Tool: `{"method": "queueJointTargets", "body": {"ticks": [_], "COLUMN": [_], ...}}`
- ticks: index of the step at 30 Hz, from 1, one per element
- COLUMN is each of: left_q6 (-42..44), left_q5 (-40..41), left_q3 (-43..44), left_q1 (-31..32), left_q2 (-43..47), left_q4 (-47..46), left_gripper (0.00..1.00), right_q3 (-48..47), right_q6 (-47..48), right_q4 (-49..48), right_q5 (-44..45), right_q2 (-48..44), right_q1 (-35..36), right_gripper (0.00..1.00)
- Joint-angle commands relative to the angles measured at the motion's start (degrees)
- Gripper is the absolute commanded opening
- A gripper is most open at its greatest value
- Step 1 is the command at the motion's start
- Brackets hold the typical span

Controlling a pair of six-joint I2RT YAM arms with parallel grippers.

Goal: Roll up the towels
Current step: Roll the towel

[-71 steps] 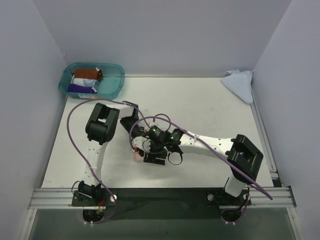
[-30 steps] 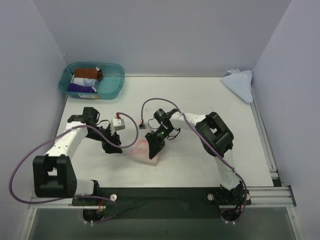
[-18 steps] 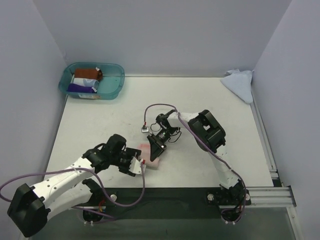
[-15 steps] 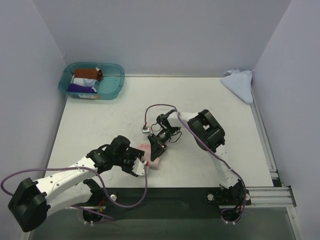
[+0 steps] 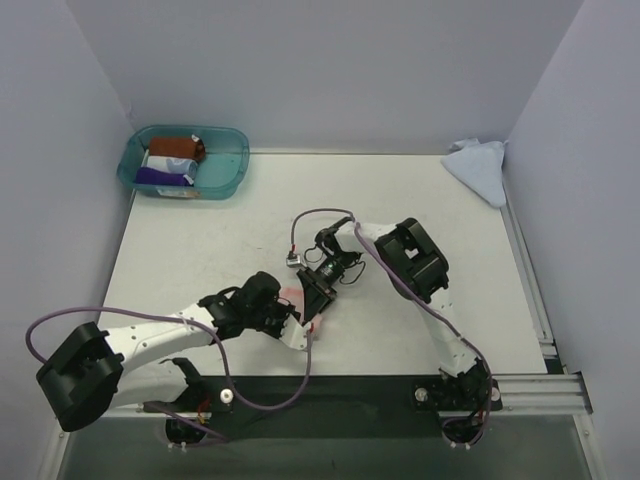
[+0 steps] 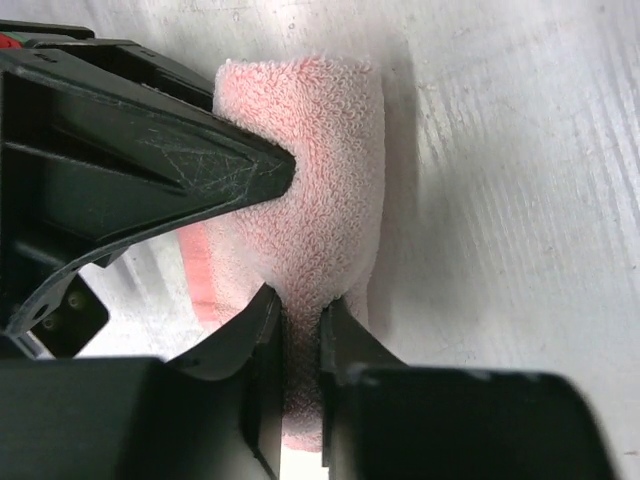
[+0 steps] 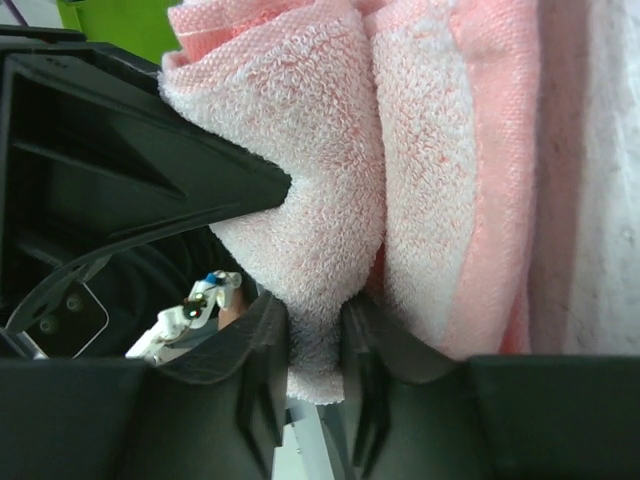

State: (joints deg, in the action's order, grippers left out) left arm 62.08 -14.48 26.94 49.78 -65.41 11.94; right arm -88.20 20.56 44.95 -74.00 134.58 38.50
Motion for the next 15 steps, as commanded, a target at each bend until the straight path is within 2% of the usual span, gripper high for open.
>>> {"method": "queueJointTargets", "body": {"ticks": [1,2,3,6,11,15], "left_q6": [-2.8,-4.5,-5.0,-7.1,-7.4,-7.0], "left_q5": [-5.0,-6.7,-7.7,-12.1,-18.9,-22.5], "left_q3": [3.3,4.4,5.3,8.0,16.8,24.1], "left_q1": [0.6,0.4,-0.1,-2.3,-7.0,-13.2], "left_q2": [-4.5,-5.4,-6.2,-9.5,-19.7,-30.3], "left_q4": [12.8,17.0,18.8,23.3,32.7,37.2], "left_gripper": [0.07,0.03,0.02,0.00,0.00,0.00], "right_q3": [-0.2,-0.3,-0.3,1.2,9.1,17.2], "right_q6": [1.0,0.6,0.2,-0.6,0.7,-0.1], "right_q4": [-0.7,-0.9,-1.1,-4.1,-9.2,-14.3], "right_q5": [14.5,15.5,16.3,20.4,29.4,32.1], "right_q2": [-1.9,-4.3,-5.7,-12.2,-25.4,-35.1], "right_q1": [-2.5,-3.9,-4.6,-7.0,-9.5,-12.7], "right_gripper": [0.27,0.33,0.43,0.56,0.56,0.49]}}
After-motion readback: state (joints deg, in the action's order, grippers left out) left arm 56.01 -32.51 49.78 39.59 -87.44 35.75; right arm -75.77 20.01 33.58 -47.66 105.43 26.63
